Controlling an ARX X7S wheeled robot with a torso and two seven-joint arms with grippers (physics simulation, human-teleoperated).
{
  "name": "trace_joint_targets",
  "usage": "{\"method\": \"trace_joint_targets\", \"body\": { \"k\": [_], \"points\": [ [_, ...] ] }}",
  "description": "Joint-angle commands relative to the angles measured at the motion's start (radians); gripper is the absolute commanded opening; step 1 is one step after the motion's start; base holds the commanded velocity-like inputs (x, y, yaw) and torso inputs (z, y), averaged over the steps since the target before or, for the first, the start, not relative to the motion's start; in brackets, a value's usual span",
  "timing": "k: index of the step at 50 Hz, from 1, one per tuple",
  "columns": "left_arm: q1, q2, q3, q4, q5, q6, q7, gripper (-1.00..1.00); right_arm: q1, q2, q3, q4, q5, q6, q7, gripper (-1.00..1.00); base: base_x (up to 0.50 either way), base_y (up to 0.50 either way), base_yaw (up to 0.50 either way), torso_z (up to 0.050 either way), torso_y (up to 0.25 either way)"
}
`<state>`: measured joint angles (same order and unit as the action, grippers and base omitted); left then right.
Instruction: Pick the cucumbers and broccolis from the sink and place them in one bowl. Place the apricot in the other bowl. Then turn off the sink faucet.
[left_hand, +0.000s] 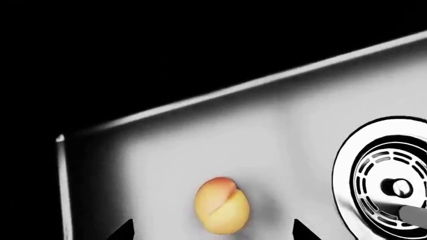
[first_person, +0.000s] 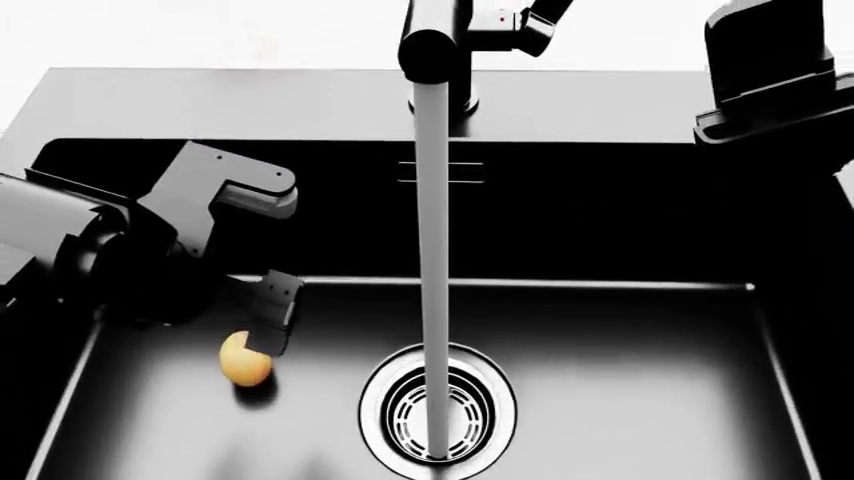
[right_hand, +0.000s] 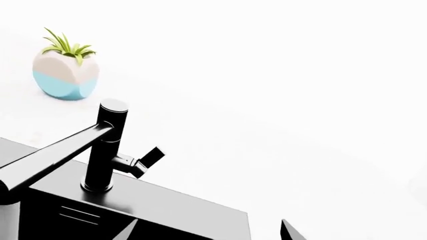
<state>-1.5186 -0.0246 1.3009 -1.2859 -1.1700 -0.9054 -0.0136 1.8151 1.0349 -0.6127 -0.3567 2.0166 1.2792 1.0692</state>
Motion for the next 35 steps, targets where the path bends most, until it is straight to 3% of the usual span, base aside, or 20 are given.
{"method": "trace_joint_targets", "body": {
  "k": [1,13,20,29,35],
  "points": [
    [0.004,0.025,0.108,-0.015,-0.095,0.058,0.003,1.0,0.003,-0.026,0.017,0.001,-0.013,-0.003,-0.023,1.0,0.0,0.0,0.0,0.009,-0.25],
    [-0.044,0.025,0.153,-0.014,-0.143,0.056,0.02,1.0,0.045,-0.025,0.008,0.012,0.012,0.006,-0.009,1.0,0.0,0.0,0.0,0.012,-0.247],
    [-0.046,0.025,0.155,-0.02,-0.137,0.08,0.015,1.0,0.059,-0.026,0.003,0.014,0.022,0.006,0.0,1.0,0.0,0.0,0.0,0.0,0.0],
    [-0.047,0.025,0.145,-0.02,-0.115,0.063,0.031,1.0,0.132,-0.049,-0.019,0.032,0.069,0.018,0.033,1.0,0.0,0.0,0.0,0.016,-0.193],
    [-0.041,0.025,0.127,-0.018,-0.083,0.079,0.033,1.0,0.138,-0.057,-0.025,0.033,0.068,0.021,0.033,1.0,0.0,0.0,0.0,0.002,-0.027]
  ]
}}
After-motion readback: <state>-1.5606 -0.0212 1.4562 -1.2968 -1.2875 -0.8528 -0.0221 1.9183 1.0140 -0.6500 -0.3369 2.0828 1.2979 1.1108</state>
